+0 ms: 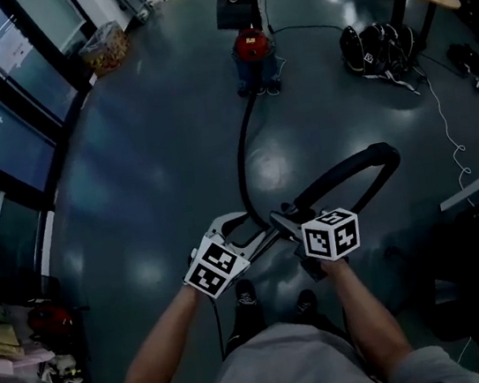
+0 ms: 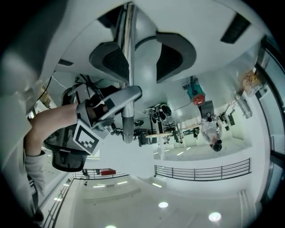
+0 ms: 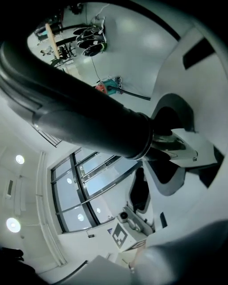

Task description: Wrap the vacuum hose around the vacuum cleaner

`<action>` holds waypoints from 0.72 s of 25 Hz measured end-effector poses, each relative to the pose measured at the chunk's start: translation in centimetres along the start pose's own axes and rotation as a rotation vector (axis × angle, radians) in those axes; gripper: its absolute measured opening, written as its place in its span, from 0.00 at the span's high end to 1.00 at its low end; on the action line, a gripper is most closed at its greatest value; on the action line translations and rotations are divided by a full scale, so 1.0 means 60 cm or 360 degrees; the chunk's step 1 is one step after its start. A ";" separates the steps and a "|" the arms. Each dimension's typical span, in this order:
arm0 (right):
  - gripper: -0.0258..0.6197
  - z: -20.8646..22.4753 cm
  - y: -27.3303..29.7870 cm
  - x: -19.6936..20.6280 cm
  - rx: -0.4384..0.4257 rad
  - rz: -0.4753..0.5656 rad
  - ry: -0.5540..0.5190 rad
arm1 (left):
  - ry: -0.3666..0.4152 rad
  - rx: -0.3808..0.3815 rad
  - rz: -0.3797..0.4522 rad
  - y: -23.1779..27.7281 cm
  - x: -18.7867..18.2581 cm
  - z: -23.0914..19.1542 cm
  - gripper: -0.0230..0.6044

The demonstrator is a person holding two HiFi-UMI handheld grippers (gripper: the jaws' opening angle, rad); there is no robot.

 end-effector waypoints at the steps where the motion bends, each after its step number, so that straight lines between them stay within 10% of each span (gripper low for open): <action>1: 0.71 0.000 0.002 0.002 0.0023 -0.0013 -0.0029 | 0.0051 0.0036 0.0023 0.006 -0.011 -0.008 0.67; 18: 0.71 -0.038 0.077 0.006 0.0261 -0.0514 -0.0534 | 0.0926 0.0514 0.0428 0.009 -0.183 -0.117 0.67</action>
Point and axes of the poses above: the fingertips, and each gripper's own axes: y forward along the fingers, z to its right, x out of its underside, the point moved 5 cm from there along -y, backward along the fingers, and after that the axes turned 3 degrees about z, right-handed, at the moved point
